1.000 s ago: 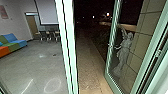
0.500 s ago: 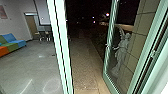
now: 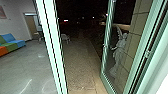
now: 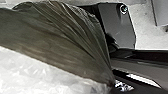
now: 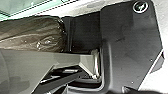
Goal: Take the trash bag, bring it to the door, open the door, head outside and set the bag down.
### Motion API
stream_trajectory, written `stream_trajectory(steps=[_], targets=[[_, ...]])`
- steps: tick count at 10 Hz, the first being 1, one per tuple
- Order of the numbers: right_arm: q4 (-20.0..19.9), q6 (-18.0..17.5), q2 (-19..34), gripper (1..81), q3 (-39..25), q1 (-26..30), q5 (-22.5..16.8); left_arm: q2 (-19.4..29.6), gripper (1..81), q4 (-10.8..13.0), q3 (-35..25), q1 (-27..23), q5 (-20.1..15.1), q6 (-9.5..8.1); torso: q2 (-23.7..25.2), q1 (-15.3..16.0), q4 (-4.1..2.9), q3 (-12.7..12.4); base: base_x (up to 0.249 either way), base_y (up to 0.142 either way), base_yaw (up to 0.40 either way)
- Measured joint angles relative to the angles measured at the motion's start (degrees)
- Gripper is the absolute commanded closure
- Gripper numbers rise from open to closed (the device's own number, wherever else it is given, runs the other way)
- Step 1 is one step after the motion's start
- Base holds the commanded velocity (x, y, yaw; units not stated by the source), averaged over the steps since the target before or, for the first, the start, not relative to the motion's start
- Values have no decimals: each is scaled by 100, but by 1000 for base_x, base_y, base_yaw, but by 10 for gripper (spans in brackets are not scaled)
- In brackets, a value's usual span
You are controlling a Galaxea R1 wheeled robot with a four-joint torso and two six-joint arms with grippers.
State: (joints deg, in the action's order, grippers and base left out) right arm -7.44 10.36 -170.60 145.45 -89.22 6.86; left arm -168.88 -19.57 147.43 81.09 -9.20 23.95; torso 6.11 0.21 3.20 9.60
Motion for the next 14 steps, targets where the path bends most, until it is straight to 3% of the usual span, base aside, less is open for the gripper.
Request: stream_trajectory(steps=[9, 14], targets=[[33, -23, -146, 10, 246, -35, 16, 13, 811, 0, 0, 2, 0, 0, 0, 0, 0, 0, 0, -150, 0], [55, -13, -157, 10, 257, -35, 16, 16, 811, 0, 2, 0, 0, 0, 0, 0, 0, 0, 0, -15, 0]])
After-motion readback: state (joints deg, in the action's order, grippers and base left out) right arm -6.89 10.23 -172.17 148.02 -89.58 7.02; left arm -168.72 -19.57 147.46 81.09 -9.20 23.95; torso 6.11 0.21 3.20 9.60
